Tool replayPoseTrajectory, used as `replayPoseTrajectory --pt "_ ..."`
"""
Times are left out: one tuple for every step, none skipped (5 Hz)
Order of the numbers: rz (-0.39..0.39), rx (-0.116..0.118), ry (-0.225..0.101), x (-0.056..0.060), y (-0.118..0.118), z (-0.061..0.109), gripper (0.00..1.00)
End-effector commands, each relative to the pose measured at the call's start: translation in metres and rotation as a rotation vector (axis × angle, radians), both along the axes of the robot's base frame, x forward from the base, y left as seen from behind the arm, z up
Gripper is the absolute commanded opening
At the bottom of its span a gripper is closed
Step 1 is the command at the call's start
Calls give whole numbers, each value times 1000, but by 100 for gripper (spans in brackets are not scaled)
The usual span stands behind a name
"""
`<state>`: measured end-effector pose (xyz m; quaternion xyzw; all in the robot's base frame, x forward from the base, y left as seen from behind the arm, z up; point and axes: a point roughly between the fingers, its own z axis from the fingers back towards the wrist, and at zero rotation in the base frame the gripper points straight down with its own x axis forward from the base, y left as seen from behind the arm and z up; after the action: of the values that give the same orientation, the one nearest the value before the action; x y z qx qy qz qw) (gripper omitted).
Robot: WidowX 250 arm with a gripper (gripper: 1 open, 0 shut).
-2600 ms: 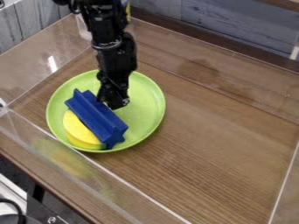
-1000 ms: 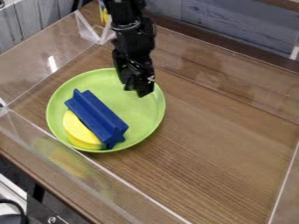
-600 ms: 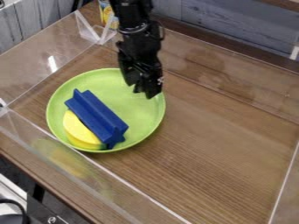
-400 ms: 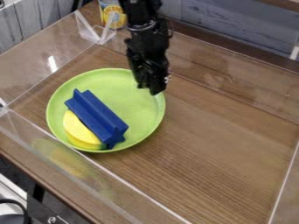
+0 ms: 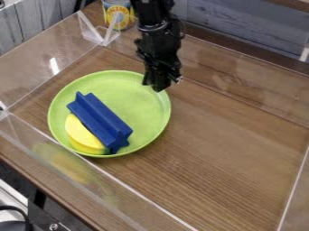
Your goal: Put the blue object in the green plate
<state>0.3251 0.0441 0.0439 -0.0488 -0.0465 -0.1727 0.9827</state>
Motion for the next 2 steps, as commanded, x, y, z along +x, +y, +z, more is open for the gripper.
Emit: replayPoseTrajectory --pt "7 14 -53 10 -2 22 0" --pt "13 17 -56 11 -7 29 0"
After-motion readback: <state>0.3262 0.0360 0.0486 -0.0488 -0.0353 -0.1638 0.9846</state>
